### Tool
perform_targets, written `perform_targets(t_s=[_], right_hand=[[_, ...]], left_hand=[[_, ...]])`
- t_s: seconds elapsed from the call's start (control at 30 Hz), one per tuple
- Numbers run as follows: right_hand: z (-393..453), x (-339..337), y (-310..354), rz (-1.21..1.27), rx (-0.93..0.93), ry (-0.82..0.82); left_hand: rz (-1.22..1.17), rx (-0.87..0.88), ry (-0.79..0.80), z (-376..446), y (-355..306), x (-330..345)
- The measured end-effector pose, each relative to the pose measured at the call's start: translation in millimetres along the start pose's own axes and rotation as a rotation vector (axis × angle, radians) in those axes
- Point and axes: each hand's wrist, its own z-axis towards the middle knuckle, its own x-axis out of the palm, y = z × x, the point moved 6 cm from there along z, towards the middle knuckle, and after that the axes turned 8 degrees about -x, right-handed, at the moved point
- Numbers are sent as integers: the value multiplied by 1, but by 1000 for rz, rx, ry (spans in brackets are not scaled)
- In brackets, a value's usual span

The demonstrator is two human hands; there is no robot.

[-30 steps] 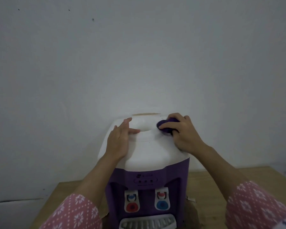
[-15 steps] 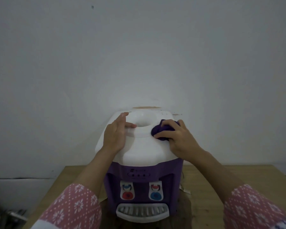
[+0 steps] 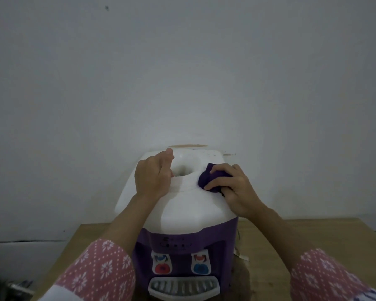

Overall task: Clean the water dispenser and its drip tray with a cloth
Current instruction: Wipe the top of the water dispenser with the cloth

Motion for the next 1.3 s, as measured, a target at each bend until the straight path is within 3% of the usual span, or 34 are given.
perform_targets(t_s=[0.13, 0.3, 0.57, 0.7, 0.87, 1.07, 1.3], right_hand=[[13, -5, -40, 129, 190, -96], [44, -3, -78, 132, 271, -119], [121, 28, -102, -149, 248, 270], [162, 44, -73, -173, 100, 248], [184, 102, -41, -143, -108, 506], [179, 115, -51, -57, 35, 636], [163, 81, -77, -120, 196, 547]], left_hand=[[-12, -16, 97, 15, 3, 11], [-284, -162, 126, 42, 20, 13], [-375, -315, 83, 89, 50, 21], [-429, -374, 67, 98, 62, 32], [-453, -417, 96, 99, 72, 40], [-328, -340, 186, 93, 67, 45], [-287, -368, 219, 92, 71, 47]])
